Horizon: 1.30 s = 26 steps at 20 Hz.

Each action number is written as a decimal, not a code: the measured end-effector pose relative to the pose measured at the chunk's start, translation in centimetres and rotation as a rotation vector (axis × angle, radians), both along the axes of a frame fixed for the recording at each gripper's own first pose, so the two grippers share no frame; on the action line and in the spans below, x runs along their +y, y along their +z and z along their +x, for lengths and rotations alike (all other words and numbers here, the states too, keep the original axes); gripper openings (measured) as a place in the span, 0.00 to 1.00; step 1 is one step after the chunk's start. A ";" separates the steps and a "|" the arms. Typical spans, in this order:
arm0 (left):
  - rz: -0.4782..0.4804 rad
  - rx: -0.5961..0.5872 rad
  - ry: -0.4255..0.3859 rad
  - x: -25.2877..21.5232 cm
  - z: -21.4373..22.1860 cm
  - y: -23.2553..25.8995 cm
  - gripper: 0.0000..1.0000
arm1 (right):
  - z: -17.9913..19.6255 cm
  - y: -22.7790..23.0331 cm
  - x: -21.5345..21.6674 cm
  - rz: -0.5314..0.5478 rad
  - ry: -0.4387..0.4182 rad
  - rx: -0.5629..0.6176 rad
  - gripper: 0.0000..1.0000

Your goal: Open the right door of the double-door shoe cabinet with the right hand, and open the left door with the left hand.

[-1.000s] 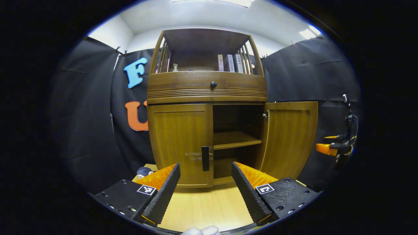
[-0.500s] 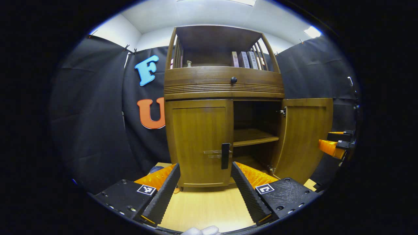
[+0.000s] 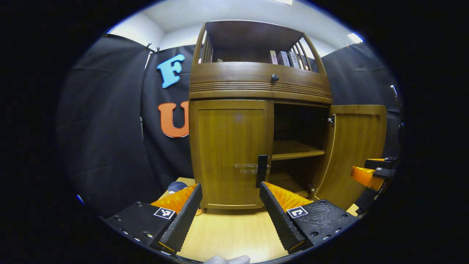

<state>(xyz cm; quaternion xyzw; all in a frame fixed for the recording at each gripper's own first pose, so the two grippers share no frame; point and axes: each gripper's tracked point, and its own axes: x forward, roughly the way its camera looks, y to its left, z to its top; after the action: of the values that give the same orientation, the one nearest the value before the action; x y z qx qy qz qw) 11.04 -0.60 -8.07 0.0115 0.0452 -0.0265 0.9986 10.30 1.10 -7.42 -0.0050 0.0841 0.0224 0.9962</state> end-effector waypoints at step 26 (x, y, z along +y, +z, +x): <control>0.005 -0.035 -0.113 -9.3 20.2 -5.9 0.59 | -2.8 -3.4 -3.0 -0.094 -0.023 0.186 1.00</control>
<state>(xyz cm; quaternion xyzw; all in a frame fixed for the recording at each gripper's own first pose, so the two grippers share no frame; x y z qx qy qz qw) 31.26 -9.93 -14.01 0.0170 0.0273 -0.0828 0.9960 7.47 -1.88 -10.85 -0.0485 0.1772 0.0074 0.9830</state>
